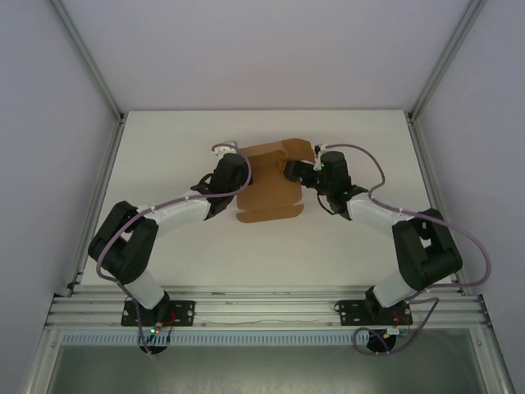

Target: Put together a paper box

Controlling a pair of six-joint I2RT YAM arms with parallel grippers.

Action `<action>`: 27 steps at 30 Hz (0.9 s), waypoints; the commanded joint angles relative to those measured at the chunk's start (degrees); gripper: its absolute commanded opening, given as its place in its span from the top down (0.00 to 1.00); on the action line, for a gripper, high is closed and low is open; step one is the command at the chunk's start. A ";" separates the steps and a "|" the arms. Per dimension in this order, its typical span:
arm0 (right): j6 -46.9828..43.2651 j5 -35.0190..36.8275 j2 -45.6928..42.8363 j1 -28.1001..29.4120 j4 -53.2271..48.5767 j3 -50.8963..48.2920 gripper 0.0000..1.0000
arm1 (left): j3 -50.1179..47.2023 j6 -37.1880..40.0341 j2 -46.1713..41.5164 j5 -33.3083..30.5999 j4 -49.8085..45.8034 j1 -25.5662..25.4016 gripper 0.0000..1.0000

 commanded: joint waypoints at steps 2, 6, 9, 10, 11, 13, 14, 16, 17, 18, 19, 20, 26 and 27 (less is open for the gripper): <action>5.09 -8.54 1.60 -0.04 4.07 1.92 0.25 | -1.22 -0.76 -1.92 1.34 3.55 -0.06 1.00; 7.44 -11.98 1.58 -0.12 4.88 2.05 0.57 | -1.25 -0.81 -2.14 0.48 3.77 -0.03 1.00; 9.24 -13.34 0.79 -0.06 6.05 1.17 0.72 | -1.73 -1.09 -2.35 0.11 4.31 -0.03 1.00; 9.90 -14.02 0.63 -0.12 6.63 0.92 0.75 | -1.72 -1.10 -2.35 0.12 4.60 -0.01 1.00; 10.48 -14.58 0.41 -0.09 7.24 0.61 0.78 | -1.74 -1.23 -2.37 0.22 4.78 -0.08 1.00; 11.27 -14.99 0.22 -0.12 7.59 0.39 0.85 | -1.57 -1.34 -2.27 0.50 5.00 -0.04 1.00; 11.26 -15.11 0.13 -0.08 7.51 0.30 0.87 | -1.54 -1.35 -2.27 0.64 5.11 -0.08 1.00; 11.55 -14.11 -0.16 -0.09 6.95 0.17 0.90 | -1.47 -1.33 -2.26 0.64 5.12 -0.08 1.00; 11.40 -13.84 -0.25 -0.05 6.68 0.16 0.91 | -1.51 -1.29 -2.26 0.46 5.12 -0.07 1.00; 11.07 -13.66 -0.38 -0.11 6.10 0.16 0.90 | -1.57 -1.30 -2.47 0.34 5.01 -0.08 1.00; 10.75 -13.52 -0.63 -0.11 5.52 0.16 0.86 | -1.62 -1.09 -2.61 0.24 5.00 -0.01 1.00; 10.37 -13.06 -1.02 -0.10 4.66 0.32 0.78 | -1.77 -1.01 -2.70 0.05 4.97 -0.02 1.00; 4.40 -4.10 -8.15 -0.41 -5.99 -1.40 0.46 | -2.90 0.21 -3.62 -1.24 3.38 0.39 1.00; 3.06 -3.16 -10.01 -0.58 -7.94 -2.00 0.40 | -3.14 0.38 -3.77 -1.24 3.17 0.59 1.00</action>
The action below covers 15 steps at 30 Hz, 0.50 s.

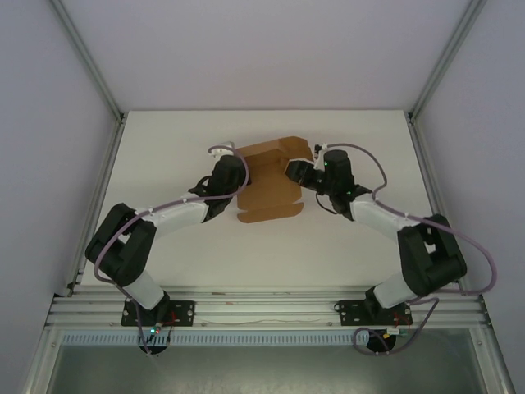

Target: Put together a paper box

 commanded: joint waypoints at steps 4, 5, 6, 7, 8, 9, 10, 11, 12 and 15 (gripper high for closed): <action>-12.27 9.19 -15.11 -0.41 -15.51 -3.54 0.18 | -2.15 3.63 -2.69 0.21 1.02 0.99 1.00; -13.71 10.95 -17.24 -0.55 -17.01 -4.22 0.15 | -2.29 4.23 -2.72 0.58 1.02 1.03 1.00; -14.88 13.05 -19.51 -0.81 -18.02 -4.84 0.13 | -2.54 4.92 -2.81 0.87 1.30 1.11 1.00; -15.39 15.48 -21.76 -1.32 -18.82 -5.48 0.12 | -2.89 5.39 -2.91 1.13 1.61 1.12 1.00; -15.42 16.86 -23.41 -2.34 -19.29 -5.78 0.10 | -3.08 5.83 -2.99 1.53 1.99 1.12 1.00; -15.33 16.93 -24.49 -3.77 -19.73 -5.82 0.09 | -3.38 6.24 -3.12 2.24 2.48 1.12 1.00; -14.80 16.14 -25.05 -5.81 -20.06 -5.50 0.09 | -3.72 6.61 -3.24 2.86 3.08 1.12 1.00; -14.36 15.23 -25.03 -7.61 -20.26 -4.98 0.09 | -3.95 6.88 -3.35 3.32 3.50 1.10 1.00; -14.28 13.73 -24.61 -9.42 -20.26 -4.42 0.09 | -4.05 7.12 -3.34 3.72 3.67 1.12 1.00; -17.81 5.42 -20.67 -13.12 -20.94 -1.28 0.12 | -3.60 7.72 -3.27 3.86 3.07 1.12 1.00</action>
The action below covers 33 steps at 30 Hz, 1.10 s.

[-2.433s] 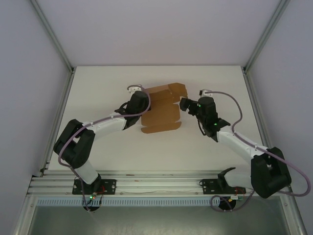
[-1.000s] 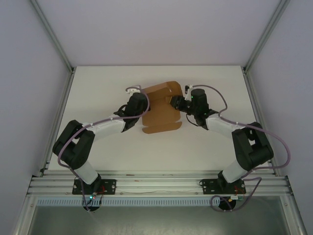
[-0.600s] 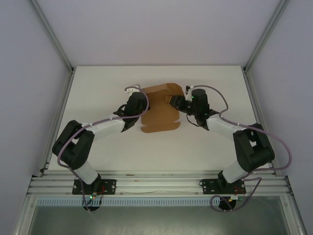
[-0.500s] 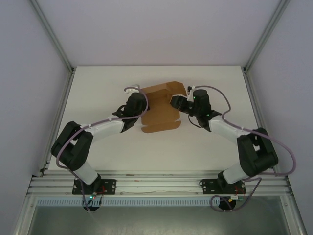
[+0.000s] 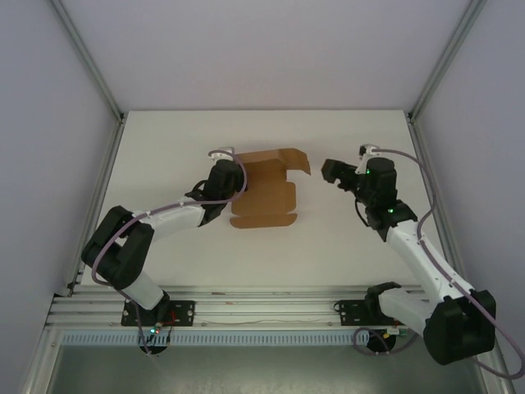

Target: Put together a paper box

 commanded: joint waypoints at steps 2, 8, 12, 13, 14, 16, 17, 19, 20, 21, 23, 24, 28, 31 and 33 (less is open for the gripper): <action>-10.75 -11.19 6.47 -2.10 -5.30 5.49 0.17 | 0.07 2.20 -1.68 1.35 1.77 0.29 1.00; -23.48 -27.75 15.01 -2.06 -9.57 11.99 0.27 | 0.48 2.65 -1.43 2.18 1.60 0.32 1.00; -30.37 -32.55 17.95 -1.58 -11.43 13.85 0.30 | 0.67 3.81 -1.07 3.85 2.36 0.31 1.00; -31.01 -32.22 18.66 -1.45 -11.64 14.25 0.32 | 0.82 4.24 -1.04 4.24 2.48 0.31 1.00; -31.56 -32.00 19.40 -1.36 -12.19 14.84 0.36 | 0.90 4.75 -0.94 4.69 2.43 0.32 1.00; -34.28 -34.11 20.98 -0.95 -14.89 16.71 0.41 | 1.53 5.08 -0.61 4.84 1.64 0.31 1.00; -35.29 -35.01 21.54 -0.46 -15.72 17.37 0.41 | 1.88 5.25 -0.45 5.00 1.29 0.30 1.00; -37.60 -35.45 22.66 0.91 -16.97 18.36 0.41 | 2.16 5.31 -0.19 5.66 1.24 0.31 1.00; -38.24 -34.82 22.99 1.73 -17.05 18.60 0.41 | 2.20 5.28 0.05 6.01 1.38 0.28 1.00; -38.94 -33.87 23.34 2.58 -16.96 18.83 0.40 | 2.29 5.30 0.18 6.22 1.38 0.30 1.00; -39.28 -32.12 23.99 4.01 -16.57 19.35 0.40 | 2.64 5.13 0.44 6.25 0.76 0.27 1.00; -39.22 -31.40 24.26 4.63 -16.12 19.57 0.40 | 2.87 5.21 0.54 6.29 0.47 0.31 1.00; -36.56 -27.12 25.02 6.67 -11.39 19.61 0.40 | 3.00 5.28 0.55 7.04 0.22 0.30 1.00; -34.45 -19.35 25.40 8.73 -6.55 19.30 0.40 | 3.23 5.39 0.65 7.09 -0.14 0.31 1.00; -33.72 -15.30 25.79 10.04 -3.67 19.16 0.39 | 3.56 5.35 0.87 6.83 -0.81 0.23 1.00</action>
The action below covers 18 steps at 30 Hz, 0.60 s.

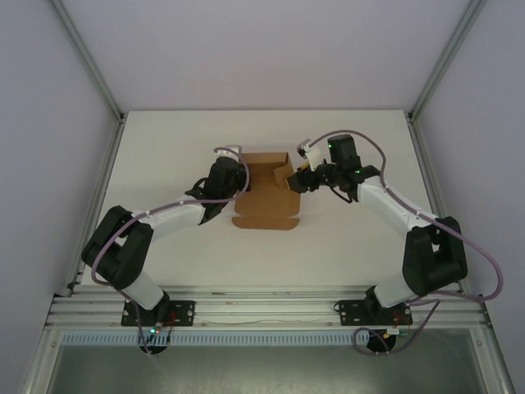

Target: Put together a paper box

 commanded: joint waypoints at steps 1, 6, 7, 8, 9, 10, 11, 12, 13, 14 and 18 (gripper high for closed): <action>2.00 9.25 0.85 2.09 7.45 1.09 0.39 | 2.28 0.98 0.93 0.41 -1.03 0.22 1.00; 5.79 19.66 2.02 5.74 12.52 1.10 0.42 | 3.37 0.19 1.34 -2.00 -2.81 -0.20 1.00; 7.15 24.02 2.02 6.53 12.96 1.26 0.45 | 3.79 -0.27 1.37 -2.88 -3.52 -0.38 1.00; 8.10 27.35 2.08 7.35 12.98 1.52 0.48 | 4.15 -0.41 1.38 -3.56 -4.21 -0.47 1.00; 8.86 30.88 2.07 8.49 13.19 1.62 0.51 | 4.49 -0.57 1.41 -4.39 -4.85 -0.63 1.00; 9.82 34.21 2.18 9.37 13.72 1.55 0.56 | 4.68 -0.94 1.39 -5.04 -5.31 -0.73 1.00; 10.77 37.35 2.54 10.12 13.93 1.59 0.61 | 4.93 -1.08 1.37 -5.51 -5.61 -0.83 1.00; 12.11 41.73 3.14 11.06 13.86 1.99 0.64 | 5.22 -1.58 1.37 -6.31 -6.25 -0.99 1.00; 13.50 46.06 3.85 11.96 13.59 2.80 0.68 | 5.85 -2.42 1.44 -7.43 -7.19 -1.16 1.00; 15.38 50.91 4.77 12.76 13.37 3.18 0.75 | 6.71 -3.17 1.46 -8.65 -8.62 -1.35 1.00; 21.23 65.19 9.59 15.27 11.66 6.23 0.85 | 9.41 -4.88 2.11 -11.96 -12.35 -2.58 1.00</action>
